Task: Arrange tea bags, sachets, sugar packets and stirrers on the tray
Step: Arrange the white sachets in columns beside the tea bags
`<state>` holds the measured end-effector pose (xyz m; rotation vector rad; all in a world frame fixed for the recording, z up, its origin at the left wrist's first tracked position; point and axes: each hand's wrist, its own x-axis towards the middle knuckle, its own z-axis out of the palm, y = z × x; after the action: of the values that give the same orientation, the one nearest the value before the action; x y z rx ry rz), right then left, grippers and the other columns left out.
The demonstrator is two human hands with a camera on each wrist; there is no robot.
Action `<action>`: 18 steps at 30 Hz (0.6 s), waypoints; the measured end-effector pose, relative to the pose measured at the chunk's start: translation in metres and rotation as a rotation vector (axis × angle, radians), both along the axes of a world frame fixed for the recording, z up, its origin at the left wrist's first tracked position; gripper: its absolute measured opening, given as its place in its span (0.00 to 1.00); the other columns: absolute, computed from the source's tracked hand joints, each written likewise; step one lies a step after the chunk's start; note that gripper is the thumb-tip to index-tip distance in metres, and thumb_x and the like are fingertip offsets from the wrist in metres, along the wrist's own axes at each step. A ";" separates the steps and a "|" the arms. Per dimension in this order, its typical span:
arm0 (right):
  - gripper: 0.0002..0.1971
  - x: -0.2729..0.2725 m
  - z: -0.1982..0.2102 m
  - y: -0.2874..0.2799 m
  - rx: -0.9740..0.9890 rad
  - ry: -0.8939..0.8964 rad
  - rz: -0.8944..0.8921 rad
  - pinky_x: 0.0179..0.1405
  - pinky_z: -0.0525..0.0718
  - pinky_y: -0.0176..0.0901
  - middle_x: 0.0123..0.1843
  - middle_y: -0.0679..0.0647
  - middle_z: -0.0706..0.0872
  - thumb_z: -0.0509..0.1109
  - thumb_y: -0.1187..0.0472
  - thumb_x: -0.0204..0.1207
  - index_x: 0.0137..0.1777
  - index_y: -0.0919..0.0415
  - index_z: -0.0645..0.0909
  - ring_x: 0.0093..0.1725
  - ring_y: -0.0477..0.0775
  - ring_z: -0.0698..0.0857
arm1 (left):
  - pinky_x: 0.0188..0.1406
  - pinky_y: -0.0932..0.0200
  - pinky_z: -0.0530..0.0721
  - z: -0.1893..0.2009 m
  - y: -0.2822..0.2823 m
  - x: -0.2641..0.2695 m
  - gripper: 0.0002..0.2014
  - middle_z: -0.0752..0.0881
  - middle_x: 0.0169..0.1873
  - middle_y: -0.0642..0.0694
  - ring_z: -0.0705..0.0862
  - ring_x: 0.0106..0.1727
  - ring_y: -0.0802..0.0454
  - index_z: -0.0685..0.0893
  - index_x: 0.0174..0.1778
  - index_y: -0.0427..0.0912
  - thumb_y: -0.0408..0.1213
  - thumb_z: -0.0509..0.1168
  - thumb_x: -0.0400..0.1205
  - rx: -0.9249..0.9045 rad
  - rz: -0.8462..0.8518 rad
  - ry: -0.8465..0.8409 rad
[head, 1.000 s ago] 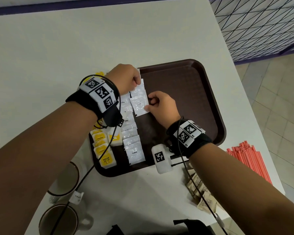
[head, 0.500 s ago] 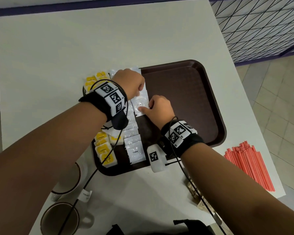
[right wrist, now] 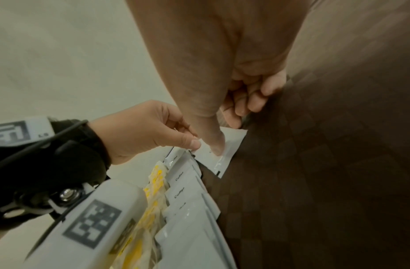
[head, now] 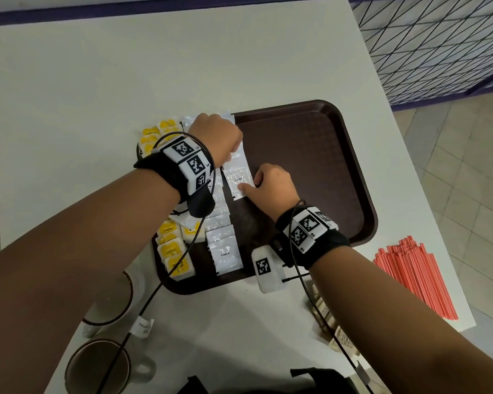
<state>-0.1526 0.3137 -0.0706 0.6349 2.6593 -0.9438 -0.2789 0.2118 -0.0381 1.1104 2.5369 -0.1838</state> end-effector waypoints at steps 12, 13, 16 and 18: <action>0.23 0.008 -0.004 -0.010 0.002 0.145 0.263 0.56 0.80 0.61 0.53 0.60 0.74 0.75 0.61 0.70 0.66 0.57 0.80 0.54 0.63 0.76 | 0.56 0.49 0.71 0.000 0.001 -0.001 0.04 0.86 0.48 0.48 0.79 0.55 0.43 0.83 0.47 0.50 0.38 0.67 0.78 -0.013 -0.031 0.023; 0.23 0.009 -0.004 -0.010 0.011 0.123 0.261 0.57 0.79 0.61 0.54 0.61 0.74 0.75 0.59 0.71 0.67 0.57 0.79 0.55 0.63 0.75 | 0.55 0.49 0.71 0.000 0.001 -0.001 0.04 0.86 0.48 0.48 0.79 0.55 0.43 0.83 0.47 0.50 0.38 0.68 0.78 -0.012 -0.034 0.027; 0.24 0.011 -0.002 -0.012 -0.011 0.099 0.250 0.59 0.79 0.61 0.55 0.61 0.75 0.75 0.58 0.71 0.68 0.58 0.78 0.56 0.63 0.77 | 0.55 0.49 0.70 0.001 0.000 -0.001 0.04 0.86 0.48 0.47 0.78 0.55 0.42 0.83 0.47 0.49 0.38 0.68 0.78 -0.004 -0.035 0.023; 0.25 0.013 -0.002 -0.014 -0.028 0.100 0.244 0.57 0.80 0.60 0.55 0.61 0.75 0.76 0.58 0.70 0.67 0.60 0.79 0.54 0.63 0.78 | 0.55 0.49 0.70 0.002 0.000 -0.001 0.03 0.86 0.48 0.47 0.78 0.55 0.42 0.83 0.47 0.49 0.38 0.68 0.78 0.007 -0.033 0.020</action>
<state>-0.1396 0.2997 -0.0721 0.2540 2.7247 -0.9631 -0.2796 0.2113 -0.0361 1.1586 2.5399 -0.1960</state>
